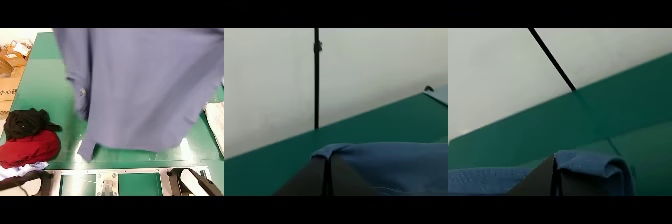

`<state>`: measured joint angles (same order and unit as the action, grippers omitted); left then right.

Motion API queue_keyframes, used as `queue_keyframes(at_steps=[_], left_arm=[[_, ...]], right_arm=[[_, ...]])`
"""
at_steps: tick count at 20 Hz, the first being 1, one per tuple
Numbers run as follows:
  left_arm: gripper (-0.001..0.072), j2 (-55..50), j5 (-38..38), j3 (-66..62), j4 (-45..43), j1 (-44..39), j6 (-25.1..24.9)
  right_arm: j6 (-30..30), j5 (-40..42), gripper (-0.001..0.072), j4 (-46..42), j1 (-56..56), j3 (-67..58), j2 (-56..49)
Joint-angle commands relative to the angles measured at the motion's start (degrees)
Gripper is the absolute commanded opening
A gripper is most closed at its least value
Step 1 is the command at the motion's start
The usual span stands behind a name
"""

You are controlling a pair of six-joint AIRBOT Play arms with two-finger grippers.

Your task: Fold the shirts.

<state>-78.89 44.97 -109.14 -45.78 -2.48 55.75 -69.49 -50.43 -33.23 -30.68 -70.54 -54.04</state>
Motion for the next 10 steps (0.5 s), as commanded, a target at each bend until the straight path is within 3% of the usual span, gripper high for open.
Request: queue_keyframes(at_steps=[1, 7, 8, 9, 10], left_arm=[[0.0023, -14.1, -1.9, 1.25, 4.68, -4.2, -3.5], [0.0024, -28.65, -1.6, 1.25, 4.66, -10.25, -3.02], [0.0026, -29.35, -0.7, 1.25, 4.66, -10.56, -1.9], [0.0188, -29.51, 0.98, 1.25, 4.26, -10.58, -0.55], [0.0549, -29.38, 2.95, 1.22, 4.2, -10.21, 0.17]], right_arm=[[4.2, 5.27, 0.0012, 0.22, 5.05, 2.58, -16.02], [4.17, 5.66, 0.0013, 0.15, 7.34, 1.16, -36.61], [4.17, 4.9, 0.0087, -0.02, 7.02, 1.16, -37.42], [4.17, 3.58, 0.0285, -0.02, 6.27, 1.14, -37.51], [4.15, 1.03, 0.0391, -0.02, 4.96, 0.48, -37.33]])
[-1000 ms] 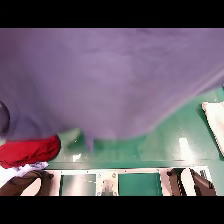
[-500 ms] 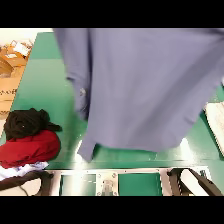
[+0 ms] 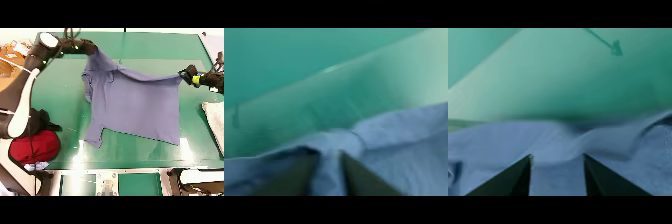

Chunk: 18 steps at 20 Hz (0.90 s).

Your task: Fold the shirts.

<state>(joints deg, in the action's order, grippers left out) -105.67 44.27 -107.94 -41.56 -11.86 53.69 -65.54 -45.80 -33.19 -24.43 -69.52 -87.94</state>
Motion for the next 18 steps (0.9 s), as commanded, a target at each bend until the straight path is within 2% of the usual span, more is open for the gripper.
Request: queue_keyframes(at_steps=[1, 2, 3, 4, 5, 6, 7, 11, 13, 14, 16, 17, 18], left_arm=[[0.0625, -2.49, 6.56, -0.31, -0.07, 0.0, 3.78], [0.0625, -2.25, 11.28, -0.96, -0.09, 1.42, 5.07], [0.0625, -1.9, 16.09, -1.57, -0.35, 2.95, 6.51], [0.0624, -1.7, 20.55, -2.05, -0.35, 4.57, 8.17], [0.0515, -1.7, 25.14, -2.78, -0.37, 6.29, 10.03], [0.0185, -1.53, 29.57, -2.78, -0.13, 8.13, 11.17], [0.0023, -1.4, 33.62, -2.75, -0.17, 9.75, 11.43], [0.0021, 0.9, 43.3, -2.69, -1.42, 13.29, 15.32], [0.002, 3.96, 46.18, -0.92, -3.15, 13.73, 15.3], [0.0021, 6.21, 45.11, 2.1, -3.13, 13.99, 15.21], [0.0021, 11.85, 43.12, 11.45, -3.54, 14.49, 13.11], [0.0021, 15.17, 41.64, 17.66, -3.65, 14.99, 11.54], [0.0021, 18.38, 39.56, 23.76, -3.67, 15.8, 10.14]], right_arm=[[0.2, -7.32, 0.0394, -0.09, -3.13, -1.6, -3.17], [0.2, -12.15, 0.035, -0.07, -5.6, -2.64, -2.69], [0.24, -16.96, 0.0222, -0.09, -8.39, -3.39, -1.97], [0.55, -20.79, 0.0161, -0.09, -10.93, -3.48, -1.11], [1.53, -24.68, 0.0114, -0.63, -13.42, -3.48, -0.15], [1.53, -27.65, 0.0052, -2.03, -15.3, -3.13, 0.94], [1.51, -29.35, 0.0014, -4.15, -17.07, -1.9, 2.69], [1.2, -29.44, 0.0013, -13.97, -20.28, 8.09, 11.56], [-1.25, -29.49, 0.0015, -20.74, -21.55, 13.94, 15.65], [-2.75, -29.68, 0.0075, -24.46, -22.56, 16.74, 17.22], [-5.03, -30.67, 0.0318, -30.69, -24.79, 21.35, 18.43], [-5.27, -31.26, 0.0373, -32.74, -25.83, 23.67, 18.4], [-5.4, -31.19, 0.0383, -33.46, -26.51, 25.81, 18.38]])
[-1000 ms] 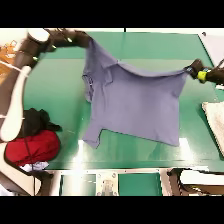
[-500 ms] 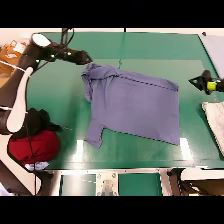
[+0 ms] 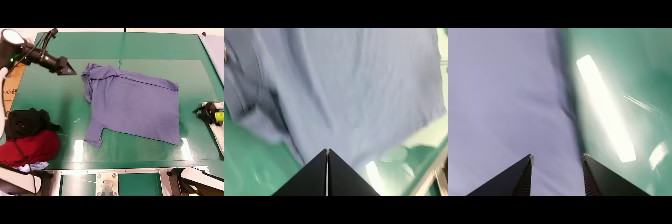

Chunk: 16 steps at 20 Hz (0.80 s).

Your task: Fold the shirts.

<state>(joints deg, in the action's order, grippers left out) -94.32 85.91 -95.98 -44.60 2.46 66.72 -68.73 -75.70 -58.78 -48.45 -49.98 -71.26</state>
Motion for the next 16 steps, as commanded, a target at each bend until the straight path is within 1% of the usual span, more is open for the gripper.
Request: queue_keyframes(at_steps=[1, 3, 5, 7, 9, 10, 11, 12, 14, 16], left_arm=[[0.0021, 10.47, -4.72, 18.4, -0.66, 2.75, -4.33], [0.0021, 16.31, -9.77, 29.55, -0.57, 6.49, -5.42], [0.0022, 20.24, -12.33, 36.87, -0.52, 10.16, -5.77], [0.0023, 22.25, -12.48, 40.15, -0.55, 12.52, -6.01], [0.0022, 22.82, -12.13, 40.7, -0.42, 13.11, -6.36], [0.0023, 22.82, -12.2, 40.7, -0.33, 13.11, -6.36], [0.0023, 22.82, -12.5, 40.7, -0.31, 13.11, -6.34], [0.0023, 22.82, -12.9, 40.7, -0.28, 13.11, -6.32], [0.0023, 22.82, -12.94, 40.7, -0.28, 13.11, -6.14], [0.0023, 22.82, -12.37, 40.7, -0.22, 13.11, -6.08]], right_arm=[[-2.19, -1.07, 0.0422, -7.96, -2.82, 8.55, 1.66], [-0.74, -0.68, 0.0427, -7.89, -2.51, 12.33, 0.7], [0.07, -0.37, 0.0427, -7.87, -0.48, 14.1, -1.33], [0.72, -0.42, 0.0427, -7.82, 2.95, 14.32, -2.95], [1.51, -0.02, 0.0425, -7.37, 7.19, 14.29, -3.65], [1.55, 0.87, 0.0364, -6.82, 9.22, 14.25, -3.63], [1.73, 1.9, 0.0119, -6.19, 11.13, 14.21, -3.63], [1.73, 2.43, 0.0011, -6.32, 12.39, 13.66, -3.63], [1.36, 1.73, 0.0011, -7.56, 12.9, 8.94, -3.63], [-3.37, -0.59, 0.0011, -12.11, 11.1, 0.61, -3.61]])
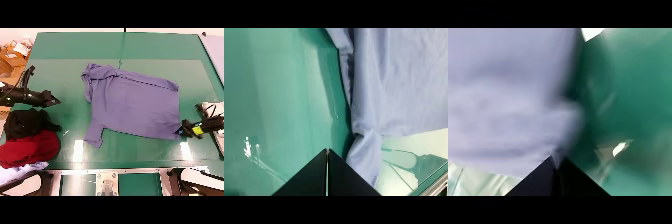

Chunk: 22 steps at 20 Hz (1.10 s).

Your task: Fold the shirts.

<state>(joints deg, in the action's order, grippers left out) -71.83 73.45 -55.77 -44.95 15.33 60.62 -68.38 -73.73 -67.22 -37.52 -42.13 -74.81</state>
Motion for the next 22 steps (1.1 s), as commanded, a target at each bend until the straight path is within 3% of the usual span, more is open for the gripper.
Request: queue_keyframes(at_steps=[1, 4, 7, 9, 10, 11, 13, 16, 17, 18, 22], left_arm=[[0.0023, 0.33, 0.22, 0.48, 0.13, 0.24, 0.57], [0.0023, 0.33, 0.44, 0.48, 0.2, 0.04, 1.05], [0.0048, 0.28, -0.92, 1.33, 1.31, -0.35, 2.69], [0.0683, 0.26, -3.89, 4.92, 4.94, -3.76, 4.31], [0.0604, 0.26, -5.86, 7.58, 7.17, -6.95, 5.03], [0.0575, 0.28, -8.46, 10.1, 9.46, -10.95, 5.07], [0.0574, 0.26, -16.81, 14.73, 12.59, -20.83, 8.44], [0.0562, -0.09, -30.67, 18.73, 12.83, -32.44, 18.29], [0.04, -0.09, -34.27, 18.99, 12.83, -35.15, 20.11], [0.0338, -0.09, -37.77, 18.99, 12.9, -37.29, 21.33], [0.0339, -5.44, -43.43, 18.08, 17.79, -40.0, 23.3]], right_arm=[[-6.75, -3.43, 0.0011, -6.34, -1.14, -11.58, -0.07], [-18.75, -1.64, 0.0011, -13.0, -5.35, -20.96, 0.31], [-18.84, 0.5, 0.0012, -12.04, -6.49, -19.87, -0.28], [-17.46, 1.9, 0.0012, -10.75, -6.47, -17.0, -1.33], [-17.49, 2.6, 0.0012, -10.58, -6.49, -15.98, -2.08], [-17.49, 2.99, 0.0012, -10.6, -6.49, -15.61, -2.86], [-17.49, 3.48, 0.0012, -10.56, -6.49, -15.58, -3.69], [-15.76, 4.98, 0.0012, -8.76, -6.49, -15.67, -3.69], [-14.91, 5.22, 0.0012, -8.17, -6.49, -15.67, -3.69], [-14.75, 5.49, 0.0012, -8.15, -6.34, -15.67, -3.69], [-12.55, 6.49, 0.0012, -7.04, -5.46, -15.65, -3.69]])
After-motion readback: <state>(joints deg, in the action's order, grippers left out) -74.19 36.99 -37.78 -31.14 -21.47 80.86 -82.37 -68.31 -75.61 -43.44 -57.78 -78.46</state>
